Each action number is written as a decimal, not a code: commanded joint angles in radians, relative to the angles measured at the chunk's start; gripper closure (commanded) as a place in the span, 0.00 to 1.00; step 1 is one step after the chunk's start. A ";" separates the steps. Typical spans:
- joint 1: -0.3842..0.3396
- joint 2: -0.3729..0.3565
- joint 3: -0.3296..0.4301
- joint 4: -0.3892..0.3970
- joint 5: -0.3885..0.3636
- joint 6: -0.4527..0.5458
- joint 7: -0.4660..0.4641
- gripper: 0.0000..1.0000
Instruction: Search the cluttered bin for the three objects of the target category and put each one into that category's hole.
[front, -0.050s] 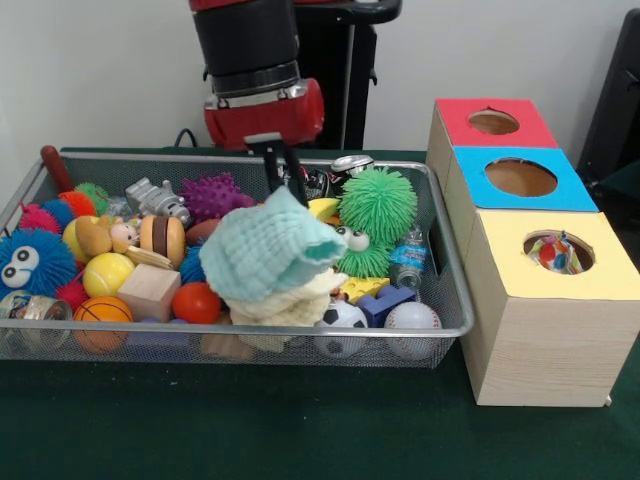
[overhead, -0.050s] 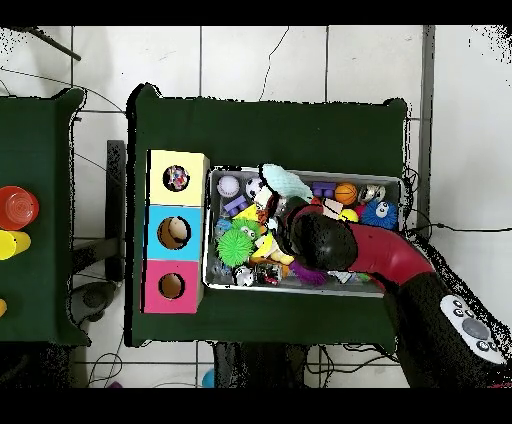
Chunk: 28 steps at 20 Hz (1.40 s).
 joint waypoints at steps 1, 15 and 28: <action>-0.037 0.070 0.183 0.085 -0.045 -0.150 0.041 1.00; -0.025 0.094 0.195 0.046 -0.044 -0.101 0.023 1.00; 0.031 0.038 0.100 0.026 -0.041 -0.020 0.025 0.00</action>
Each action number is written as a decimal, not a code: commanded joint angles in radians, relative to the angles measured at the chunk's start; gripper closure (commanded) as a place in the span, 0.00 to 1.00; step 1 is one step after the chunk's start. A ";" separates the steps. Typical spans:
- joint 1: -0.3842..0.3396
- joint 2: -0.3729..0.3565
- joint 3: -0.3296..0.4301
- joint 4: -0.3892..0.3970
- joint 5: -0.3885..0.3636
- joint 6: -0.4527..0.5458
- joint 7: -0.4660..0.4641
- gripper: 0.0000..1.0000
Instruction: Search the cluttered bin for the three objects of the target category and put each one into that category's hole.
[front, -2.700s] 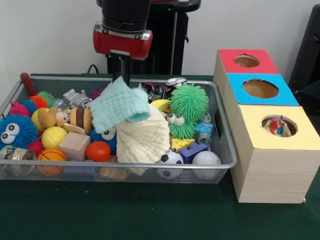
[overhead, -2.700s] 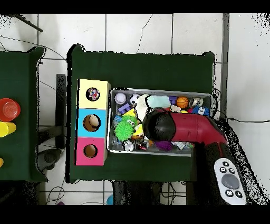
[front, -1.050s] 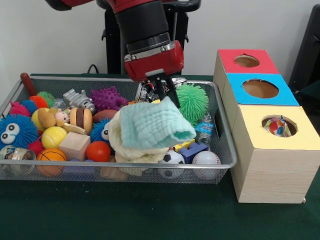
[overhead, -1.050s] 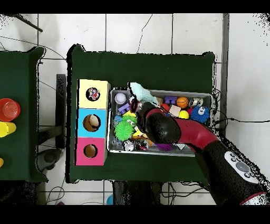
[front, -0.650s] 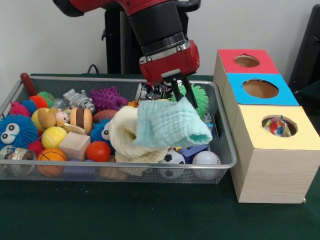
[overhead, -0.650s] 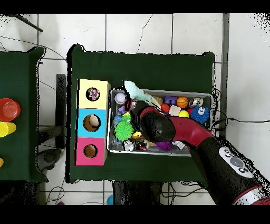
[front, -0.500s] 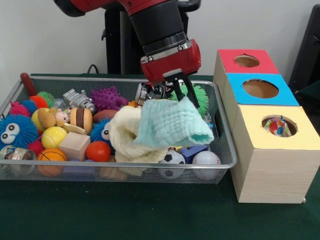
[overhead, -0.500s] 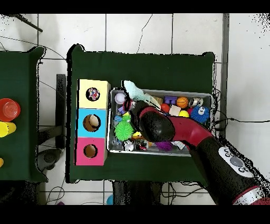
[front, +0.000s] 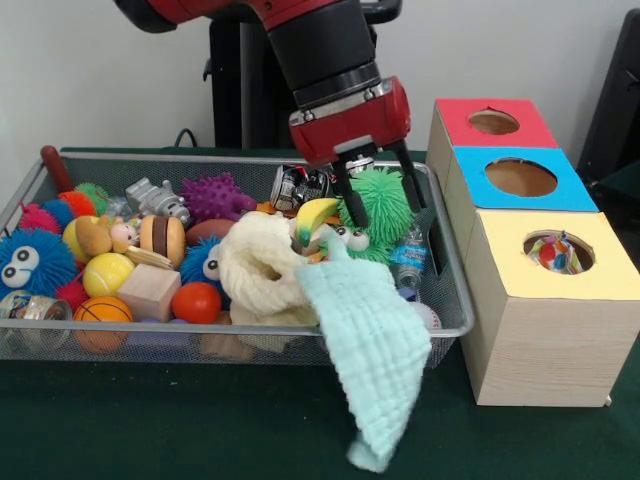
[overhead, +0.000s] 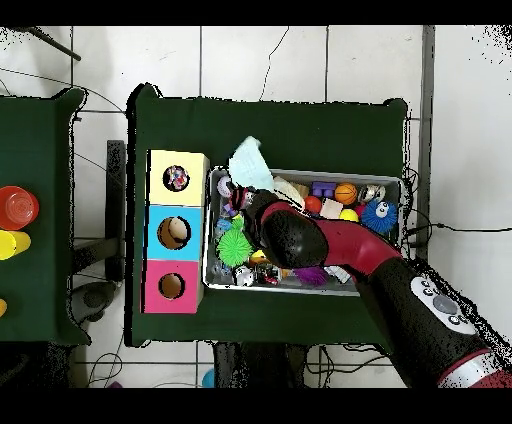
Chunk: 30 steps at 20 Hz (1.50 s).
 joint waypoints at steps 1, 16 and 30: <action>0.057 -0.039 -0.065 -0.010 -0.044 0.104 0.028 0.00; 0.306 -0.114 -0.481 -0.153 -0.150 0.352 0.058 0.00; 0.377 -0.127 -0.558 -0.174 -0.227 0.220 0.074 0.00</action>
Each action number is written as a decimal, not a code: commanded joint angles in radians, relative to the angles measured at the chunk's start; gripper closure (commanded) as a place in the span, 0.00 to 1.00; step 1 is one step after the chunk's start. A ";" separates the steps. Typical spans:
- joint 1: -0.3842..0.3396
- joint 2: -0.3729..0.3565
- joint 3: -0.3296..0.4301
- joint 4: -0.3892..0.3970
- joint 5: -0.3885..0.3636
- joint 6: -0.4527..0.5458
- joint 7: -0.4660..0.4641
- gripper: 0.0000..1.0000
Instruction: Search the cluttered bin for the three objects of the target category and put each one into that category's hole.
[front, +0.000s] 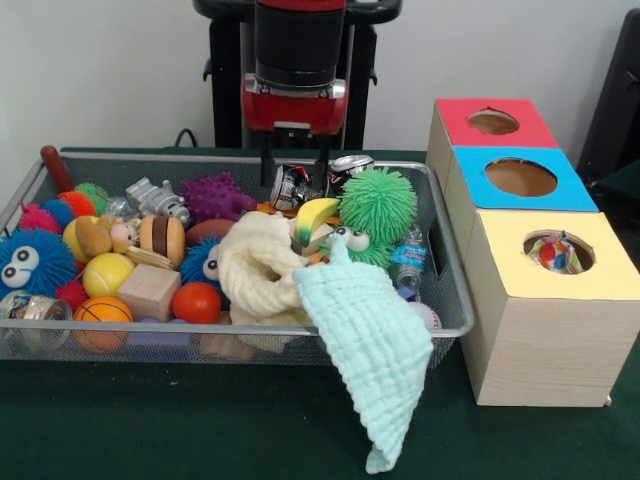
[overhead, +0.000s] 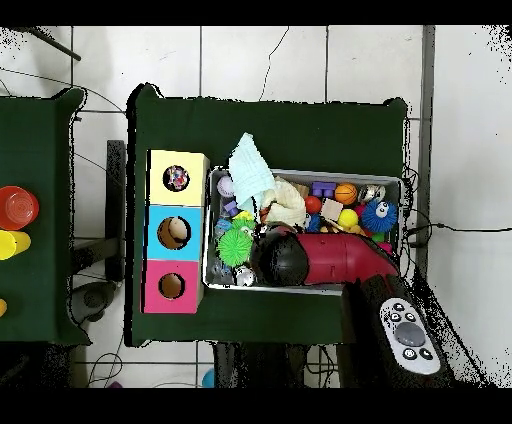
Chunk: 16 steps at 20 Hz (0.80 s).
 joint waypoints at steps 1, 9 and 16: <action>0.039 0.001 -0.080 -0.080 -0.090 -0.047 0.082 0.00; -0.020 0.046 -0.008 -0.075 -0.083 -0.127 0.026 0.00; -0.090 0.125 0.037 -0.087 -0.103 -0.105 -0.040 0.00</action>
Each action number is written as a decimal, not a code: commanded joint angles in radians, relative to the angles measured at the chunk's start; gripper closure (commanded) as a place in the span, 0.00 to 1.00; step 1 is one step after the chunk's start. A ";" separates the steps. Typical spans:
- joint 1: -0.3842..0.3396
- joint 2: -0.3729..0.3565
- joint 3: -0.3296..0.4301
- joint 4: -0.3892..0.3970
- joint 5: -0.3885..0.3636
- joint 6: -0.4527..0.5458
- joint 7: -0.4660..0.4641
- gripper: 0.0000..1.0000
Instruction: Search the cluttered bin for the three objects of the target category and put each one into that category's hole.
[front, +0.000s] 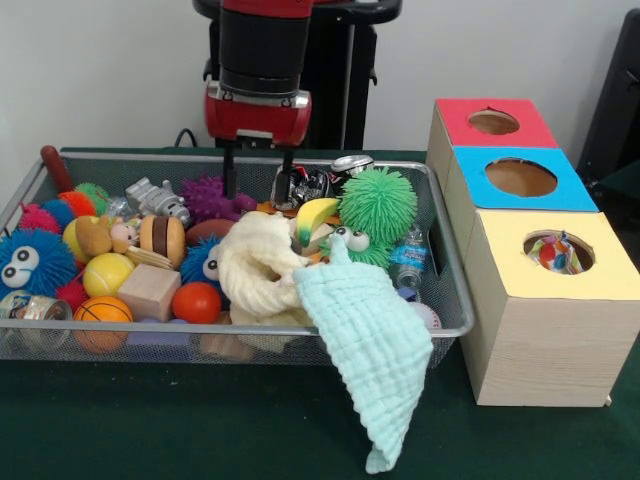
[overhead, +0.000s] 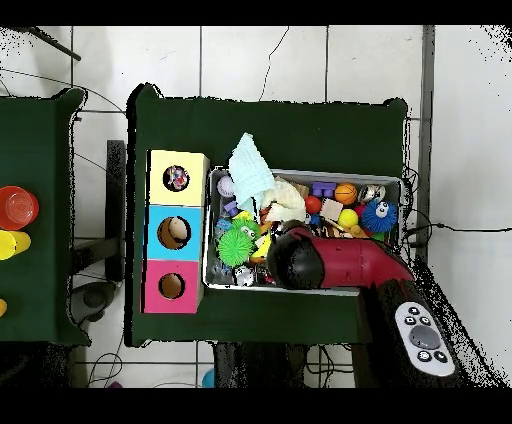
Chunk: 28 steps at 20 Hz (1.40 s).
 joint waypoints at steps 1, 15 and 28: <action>-0.053 0.097 0.066 -0.075 -0.066 -0.019 -0.038 0.00; -0.250 0.179 0.377 -0.011 -0.131 -0.230 -0.057 0.00; -0.291 0.265 0.452 -0.045 -0.111 -0.061 -0.081 0.00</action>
